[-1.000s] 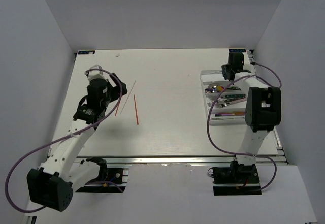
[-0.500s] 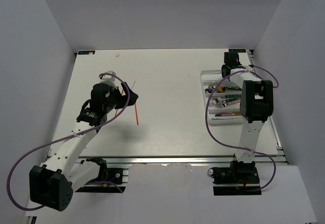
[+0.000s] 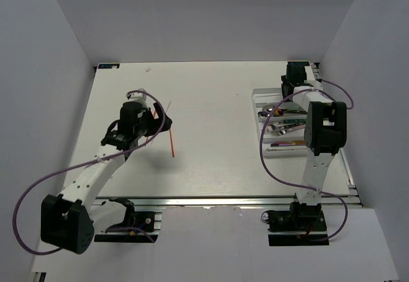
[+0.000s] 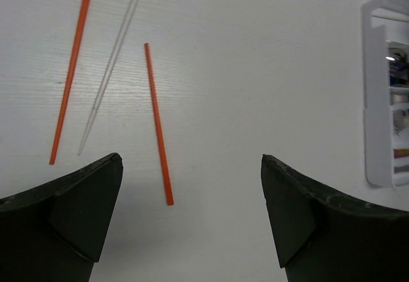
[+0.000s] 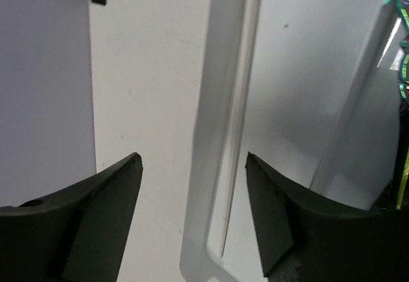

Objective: Sort the eating utensils into containers

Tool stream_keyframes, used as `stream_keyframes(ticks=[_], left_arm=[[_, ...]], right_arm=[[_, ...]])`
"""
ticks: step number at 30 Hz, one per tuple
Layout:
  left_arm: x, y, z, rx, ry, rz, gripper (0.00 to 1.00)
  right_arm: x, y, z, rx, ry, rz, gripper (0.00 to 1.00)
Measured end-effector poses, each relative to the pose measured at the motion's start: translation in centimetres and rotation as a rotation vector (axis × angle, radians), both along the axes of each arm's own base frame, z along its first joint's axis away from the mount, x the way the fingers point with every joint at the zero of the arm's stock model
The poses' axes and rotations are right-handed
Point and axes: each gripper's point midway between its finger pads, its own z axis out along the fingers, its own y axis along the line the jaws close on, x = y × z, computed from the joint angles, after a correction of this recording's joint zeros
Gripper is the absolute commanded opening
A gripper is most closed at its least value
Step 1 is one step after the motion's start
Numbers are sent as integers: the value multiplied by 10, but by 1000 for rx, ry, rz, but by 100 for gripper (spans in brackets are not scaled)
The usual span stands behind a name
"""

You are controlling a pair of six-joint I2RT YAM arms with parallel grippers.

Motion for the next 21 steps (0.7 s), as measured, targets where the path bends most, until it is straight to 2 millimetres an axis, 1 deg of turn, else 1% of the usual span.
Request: stream_keyframes(ticks=[1, 3, 4, 5, 6, 7, 8, 9, 10, 11, 12, 13, 14, 15, 16, 17, 18, 20, 21], left_arm=[[3, 1, -5, 14, 29, 20, 98], [13, 5, -17, 54, 100, 72, 98], [21, 6, -22, 82, 127, 99, 98], [29, 4, -27, 108, 152, 117, 98], [36, -1, -32, 134, 175, 124, 98], [43, -7, -37, 160, 190, 130, 96], [49, -13, -44, 180, 211, 129, 94], [55, -19, -51, 202, 233, 129, 92], [59, -24, -60, 222, 256, 127, 84], [62, -28, -69, 240, 278, 128, 81], [64, -29, -79, 261, 303, 132, 79], [64, -27, -89, 284, 330, 138, 77], [63, -25, -98, 303, 354, 146, 74], [61, -22, -107, 322, 380, 153, 71], [57, -19, -114, 337, 405, 159, 68], [54, -17, -121, 349, 427, 163, 66], [51, -15, -125, 355, 443, 166, 66], [47, -14, -129, 360, 457, 168, 58], [42, -15, -132, 361, 467, 170, 57]], right_arm=[[1, 2, 5, -9, -7, 24, 74], [2, 7, 25, -45, -29, 81, 81], [0, 11, 40, -84, -38, 122, 82], [-3, 17, 58, -133, -49, 165, 89], [-6, 23, 78, -190, -62, 201, 89], [-10, 32, 101, -255, -82, 236, 89], [-17, 45, 128, -342, -103, 292, 89], [-26, 62, 155, -417, -136, 354, 89], [-37, 82, 182, -475, -183, 429, 89], [-50, 106, 206, -514, -241, 525, 89], [-63, 124, 223, -544, -287, 603, 89], [-76, 136, 234, -569, -321, 675, 89], [-86, 142, 240, -588, -337, 727, 88], [-92, 143, 242, -604, -344, 767, 87], [-97, 142, 236, -613, -339, 803, 86], [-101, 141, 224, -616, -318, 839, 85], [-107, 141, 206, -612, -283, 877, 85], [-118, 140, 165, -591, -200, 946, 84], [-127, 141, 142, -572, -146, 987, 84]])
